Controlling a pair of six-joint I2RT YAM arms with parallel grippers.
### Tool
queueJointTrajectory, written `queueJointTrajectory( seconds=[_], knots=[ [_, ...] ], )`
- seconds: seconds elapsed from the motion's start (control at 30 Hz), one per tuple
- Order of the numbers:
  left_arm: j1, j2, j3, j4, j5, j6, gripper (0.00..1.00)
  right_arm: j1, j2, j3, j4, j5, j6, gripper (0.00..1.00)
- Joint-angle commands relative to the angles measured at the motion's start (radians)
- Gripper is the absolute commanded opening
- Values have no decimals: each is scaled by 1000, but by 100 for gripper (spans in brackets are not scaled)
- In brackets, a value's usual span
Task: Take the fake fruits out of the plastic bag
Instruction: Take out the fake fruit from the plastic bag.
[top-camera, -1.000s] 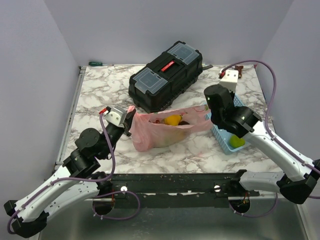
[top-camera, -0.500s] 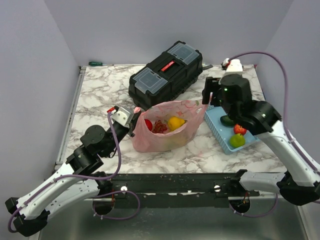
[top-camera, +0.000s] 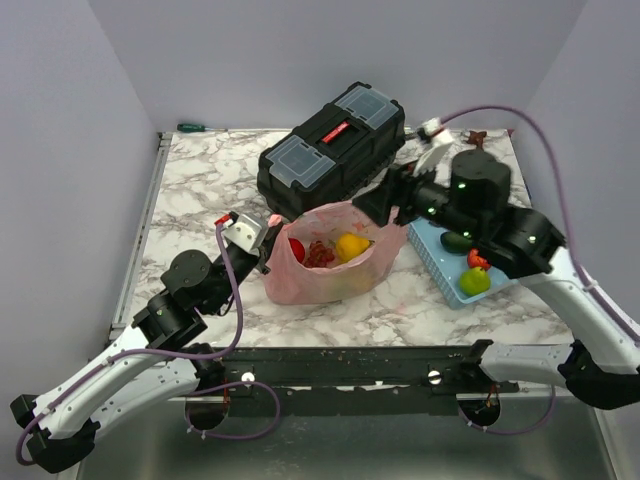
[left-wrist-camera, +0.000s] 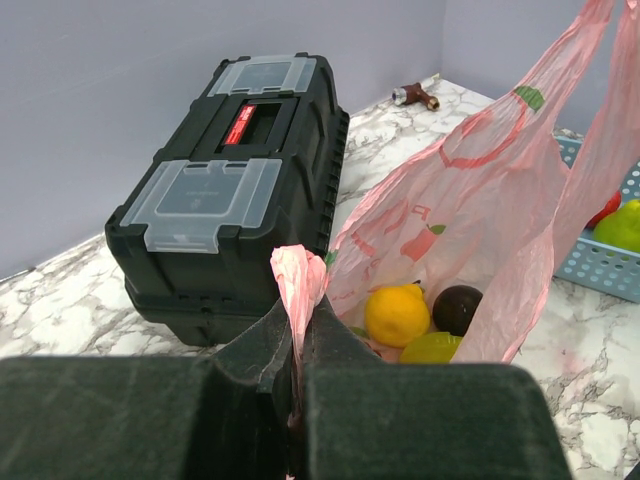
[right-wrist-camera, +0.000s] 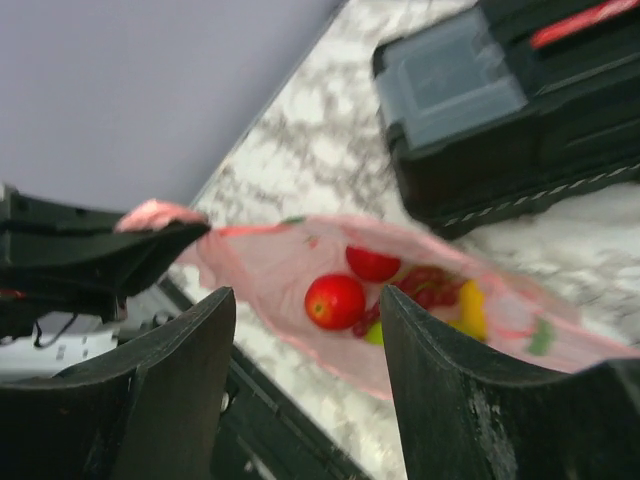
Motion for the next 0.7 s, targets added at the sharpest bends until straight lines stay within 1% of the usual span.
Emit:
queueJointTrajectory(
  seconds=[0.0, 0.1, 0.4, 0.67],
  knots=[
    [0, 2, 16, 0, 8, 10, 0, 139, 58, -113, 76, 36, 49, 62],
    [0, 9, 20, -1, 20, 7, 0, 186, 104, -143, 81, 105, 63, 58],
    [0, 10, 22, -5, 42, 4, 0, 195, 186, -328, 118, 251, 101, 55],
    [0, 32, 34, -15, 92, -8, 0, 213, 290, -398, 175, 284, 106, 56]
  ],
)
